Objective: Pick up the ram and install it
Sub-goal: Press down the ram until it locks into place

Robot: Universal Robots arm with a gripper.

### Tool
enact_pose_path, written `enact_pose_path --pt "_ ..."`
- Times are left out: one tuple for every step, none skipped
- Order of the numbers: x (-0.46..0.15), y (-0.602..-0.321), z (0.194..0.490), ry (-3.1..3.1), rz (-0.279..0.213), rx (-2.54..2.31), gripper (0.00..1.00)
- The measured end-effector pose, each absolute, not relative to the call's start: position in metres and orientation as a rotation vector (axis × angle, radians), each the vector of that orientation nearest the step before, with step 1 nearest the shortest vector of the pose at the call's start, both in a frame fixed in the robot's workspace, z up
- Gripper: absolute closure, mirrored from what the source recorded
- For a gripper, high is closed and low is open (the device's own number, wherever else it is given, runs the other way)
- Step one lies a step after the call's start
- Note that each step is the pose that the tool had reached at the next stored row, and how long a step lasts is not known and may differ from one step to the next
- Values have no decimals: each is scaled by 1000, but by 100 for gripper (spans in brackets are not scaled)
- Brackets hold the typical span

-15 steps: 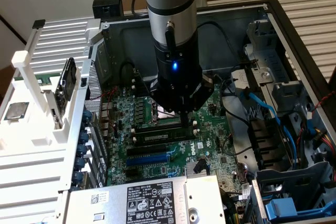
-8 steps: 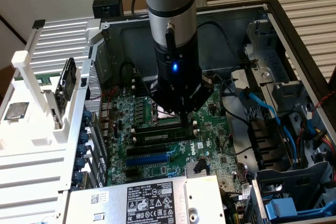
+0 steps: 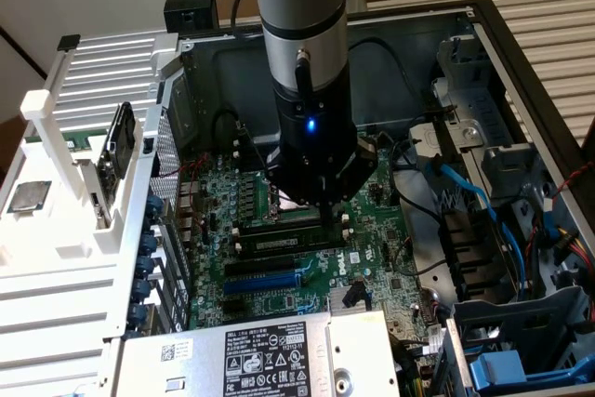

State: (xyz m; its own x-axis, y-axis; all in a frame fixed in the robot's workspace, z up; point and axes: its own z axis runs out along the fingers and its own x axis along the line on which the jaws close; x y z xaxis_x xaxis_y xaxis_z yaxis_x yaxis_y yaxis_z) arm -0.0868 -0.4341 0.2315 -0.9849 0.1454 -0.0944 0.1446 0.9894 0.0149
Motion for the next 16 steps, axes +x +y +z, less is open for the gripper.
enact_pose_path --pt "-87 -434 231 3038 13 222 89" --pt "-87 -434 231 3038 14 222 89" --pt "-87 -434 230 3038 15 222 89" --pt "-87 -434 230 3038 15 222 89" --pt "-87 -434 230 3038 16 222 89" --pt "-87 -434 229 3038 17 222 89" --pt "-87 -434 229 3038 17 222 89" --pt "-87 -434 228 3038 20 222 89" --pt "-87 -434 228 3038 21 222 89" --pt "-87 -434 227 3039 22 222 89" --pt "-87 -434 227 3039 25 223 89" --pt "-87 -434 227 3039 26 223 89" --pt "-87 -434 228 3039 26 223 89" --pt "-87 -434 229 3038 30 223 89" --pt "-87 -434 232 3038 31 223 89" --pt "-87 -435 235 3039 30 223 89"
